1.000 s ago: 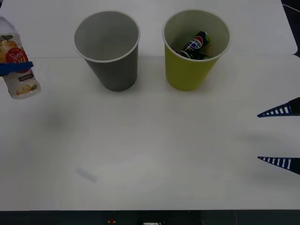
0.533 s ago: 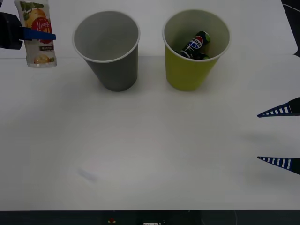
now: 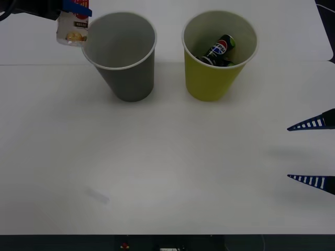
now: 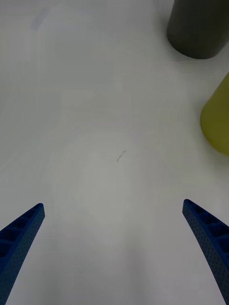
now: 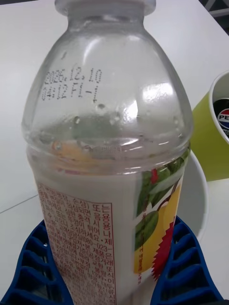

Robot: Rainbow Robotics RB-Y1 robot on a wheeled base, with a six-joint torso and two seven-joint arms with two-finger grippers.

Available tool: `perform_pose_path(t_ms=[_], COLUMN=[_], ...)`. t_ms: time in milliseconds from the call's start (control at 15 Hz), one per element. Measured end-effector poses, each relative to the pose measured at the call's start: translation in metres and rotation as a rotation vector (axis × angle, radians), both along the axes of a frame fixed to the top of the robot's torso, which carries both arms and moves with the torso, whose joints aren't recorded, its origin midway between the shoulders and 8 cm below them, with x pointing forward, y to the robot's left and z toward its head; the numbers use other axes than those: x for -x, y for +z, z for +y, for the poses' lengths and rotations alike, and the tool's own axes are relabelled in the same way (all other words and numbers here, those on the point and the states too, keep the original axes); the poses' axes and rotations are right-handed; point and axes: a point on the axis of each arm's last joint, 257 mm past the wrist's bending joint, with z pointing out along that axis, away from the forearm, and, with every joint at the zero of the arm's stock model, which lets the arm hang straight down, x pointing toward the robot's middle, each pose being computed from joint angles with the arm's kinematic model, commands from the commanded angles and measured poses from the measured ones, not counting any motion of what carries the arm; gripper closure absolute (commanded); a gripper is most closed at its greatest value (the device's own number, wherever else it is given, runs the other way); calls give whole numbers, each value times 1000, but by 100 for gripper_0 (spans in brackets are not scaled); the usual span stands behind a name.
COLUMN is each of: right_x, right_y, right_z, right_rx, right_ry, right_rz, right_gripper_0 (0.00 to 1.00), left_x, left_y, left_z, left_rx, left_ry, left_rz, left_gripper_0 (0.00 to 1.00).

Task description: Put the can into the green bin and the plastic bottle into the gray bin

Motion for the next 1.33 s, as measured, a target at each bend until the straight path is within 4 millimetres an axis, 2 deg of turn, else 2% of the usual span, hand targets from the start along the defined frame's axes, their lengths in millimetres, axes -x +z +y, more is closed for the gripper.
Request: perform_pose_path(t_ms=[400, 667, 733, 800, 867, 1133, 1333], right_x=[0, 0, 0, 0, 0, 0, 0], right_y=[0, 0, 0, 0, 0, 0, 0], right_z=[0, 0, 0, 0, 0, 0, 0], right_rx=[0, 0, 0, 0, 0, 0, 0], right_ry=[0, 0, 0, 0, 0, 0, 0], right_rz=[0, 0, 0, 0, 0, 0, 0], right_gripper_0=[0, 0, 0, 0, 0, 0, 0], left_x=[-16, -24, -24, -25, -24, -23, -21], left_y=[-10, -18, -19, -21, -21, -23, -23], left_z=[-51, -66, -68, -70, -71, -78, -72], left_rx=[-90, -112, -116, -116, -116, -128, -132], left_ry=[-32, -34, -35, -37, -40, -66, -94], left_rz=[-27, -16, -16, -15, -15, -24, -45], left_gripper_0=[100, 98, 63, 23, 0, 0, 0])
